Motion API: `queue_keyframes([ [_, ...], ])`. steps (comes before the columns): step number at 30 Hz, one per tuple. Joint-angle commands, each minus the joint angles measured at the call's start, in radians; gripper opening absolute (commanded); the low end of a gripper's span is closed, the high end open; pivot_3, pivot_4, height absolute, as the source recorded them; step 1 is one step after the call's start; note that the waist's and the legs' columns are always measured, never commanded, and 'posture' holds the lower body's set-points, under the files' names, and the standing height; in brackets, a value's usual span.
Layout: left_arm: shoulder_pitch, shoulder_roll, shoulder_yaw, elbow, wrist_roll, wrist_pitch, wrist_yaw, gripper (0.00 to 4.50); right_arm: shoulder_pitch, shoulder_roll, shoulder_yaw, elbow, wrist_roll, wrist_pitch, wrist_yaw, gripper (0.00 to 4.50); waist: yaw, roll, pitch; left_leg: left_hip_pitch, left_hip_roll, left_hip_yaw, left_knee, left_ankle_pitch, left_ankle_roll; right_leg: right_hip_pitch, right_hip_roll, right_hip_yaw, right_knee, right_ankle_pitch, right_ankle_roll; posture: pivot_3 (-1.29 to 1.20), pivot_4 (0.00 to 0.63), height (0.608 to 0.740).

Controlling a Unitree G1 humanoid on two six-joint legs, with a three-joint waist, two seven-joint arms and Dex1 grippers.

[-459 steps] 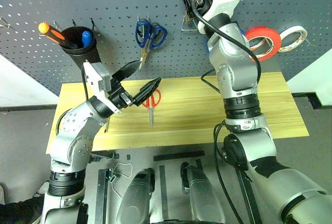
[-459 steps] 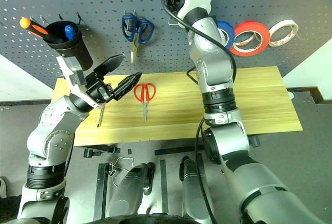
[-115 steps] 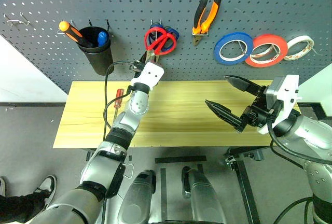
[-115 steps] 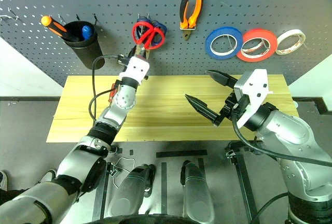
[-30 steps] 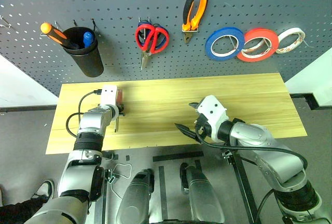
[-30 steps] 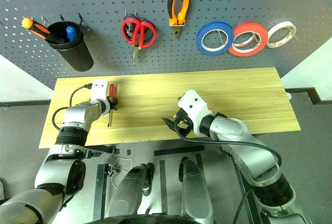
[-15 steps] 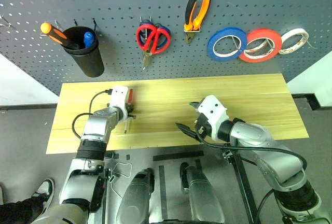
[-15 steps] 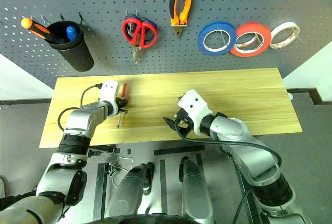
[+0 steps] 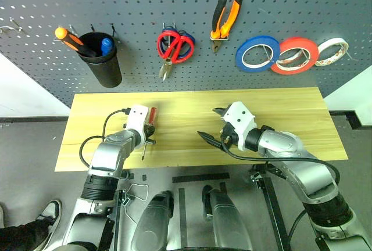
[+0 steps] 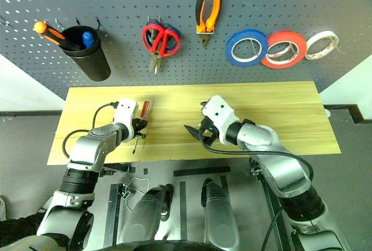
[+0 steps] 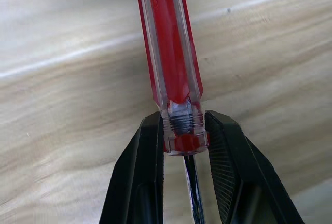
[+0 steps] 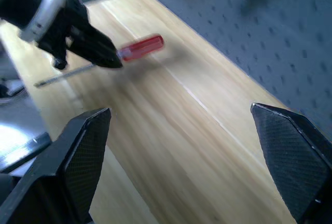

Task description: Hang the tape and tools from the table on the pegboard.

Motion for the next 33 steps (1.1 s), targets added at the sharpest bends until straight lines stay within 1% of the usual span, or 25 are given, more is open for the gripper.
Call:
queue_keyframes([
  [1,0.010,0.014,-0.009,-0.084,0.026,-0.044,0.023,0.84,0.006,-0.009,-0.073,-0.029,0.039,-0.072,0.051,4.50,0.011,0.000,-0.013,0.000,0.000,0.000,0.000,0.000,0.000,0.000,0.000,0.000,0.000,0.000,0.000,0.10,0.147,0.740],
  [4,0.020,0.011,-0.025,-0.079,0.045,-0.114,0.033,0.84,0.003,-0.007,-0.091,0.000,0.032,-0.111,0.072,4.50,0.024,0.000,-0.040,0.001,0.000,0.001,0.000,0.000,0.000,0.001,0.001,0.000,0.000,0.000,0.000,0.11,0.129,0.740],
  [7,0.023,0.017,-0.065,-0.055,0.099,-0.249,0.051,0.84,-0.006,-0.009,-0.103,0.026,0.022,-0.138,0.086,4.50,0.025,0.001,-0.062,0.001,0.000,0.001,0.000,0.000,0.000,0.002,0.001,0.000,0.000,0.000,0.000,0.11,0.112,0.740],
  [15,0.029,0.008,-0.118,-0.001,0.175,-0.492,0.074,0.84,-0.018,-0.015,-0.139,0.028,0.044,-0.185,0.129,4.50,0.027,0.003,-0.107,0.003,0.000,0.001,0.001,0.000,0.000,0.004,0.001,0.001,0.000,0.001,0.000,0.10,0.084,0.740],
  [18,0.039,0.006,-0.121,0.004,0.193,-0.573,0.084,0.84,-0.016,-0.014,-0.155,0.016,0.060,-0.196,0.146,4.50,0.026,0.004,-0.118,0.005,0.000,0.002,0.000,0.000,0.000,0.005,0.002,0.002,0.000,0.001,0.000,0.10,0.079,0.740],
  [21,0.053,0.007,-0.120,0.016,0.227,-0.706,0.117,0.84,-0.018,-0.015,-0.169,0.017,0.070,-0.208,0.159,4.50,0.027,0.006,-0.125,0.007,0.000,0.003,0.000,0.000,0.000,0.007,0.002,0.002,0.000,0.001,0.000,0.10,0.076,0.740],
  [22,0.055,0.002,-0.114,0.023,0.234,-0.752,0.132,0.84,-0.021,-0.015,-0.170,0.023,0.068,-0.210,0.160,4.50,0.028,0.006,-0.126,0.009,0.000,0.003,0.000,0.000,0.000,0.009,0.002,0.002,0.000,0.001,0.000,0.10,0.076,0.740],
  [24,0.063,-0.001,-0.099,0.033,0.229,-0.861,0.140,0.84,-0.027,-0.021,-0.166,0.037,0.052,-0.209,0.158,4.50,0.029,0.008,-0.128,0.020,0.000,0.003,-0.001,-0.004,0.007,0.021,0.002,0.002,-0.002,0.001,0.000,0.10,0.077,0.740],
  [25,0.066,0.000,-0.093,0.033,0.227,-0.914,0.144,0.84,-0.029,-0.023,-0.165,0.045,0.045,-0.210,0.158,4.50,0.030,0.009,-0.128,0.022,0.000,0.003,-0.001,-0.005,0.008,0.024,0.003,0.002,-0.002,0.001,0.000,0.10,0.076,0.740],
  [28,0.067,0.004,-0.079,0.013,0.255,-1.021,0.186,0.84,-0.035,-0.030,-0.163,0.063,0.032,-0.215,0.162,4.50,0.032,0.009,-0.128,0.027,0.000,0.003,-0.001,-0.004,0.008,0.028,0.003,0.002,-0.002,0.001,0.000,0.10,0.072,0.740],
  [31,0.064,0.016,-0.067,-0.020,0.313,-1.163,0.243,0.84,-0.044,-0.036,-0.165,0.081,0.027,-0.223,0.167,4.50,0.036,0.009,-0.129,0.034,0.001,0.003,-0.001,-0.005,0.008,0.034,0.004,0.003,-0.002,0.001,0.000,0.10,0.069,0.740],
  [33,0.057,0.019,-0.047,-0.040,0.347,-1.240,0.287,0.84,-0.051,-0.039,-0.166,0.088,0.027,-0.227,0.172,4.50,0.042,0.010,-0.129,0.034,0.001,0.004,-0.001,-0.005,0.008,0.034,0.004,0.003,-0.002,0.001,0.000,0.10,0.068,0.740],
])
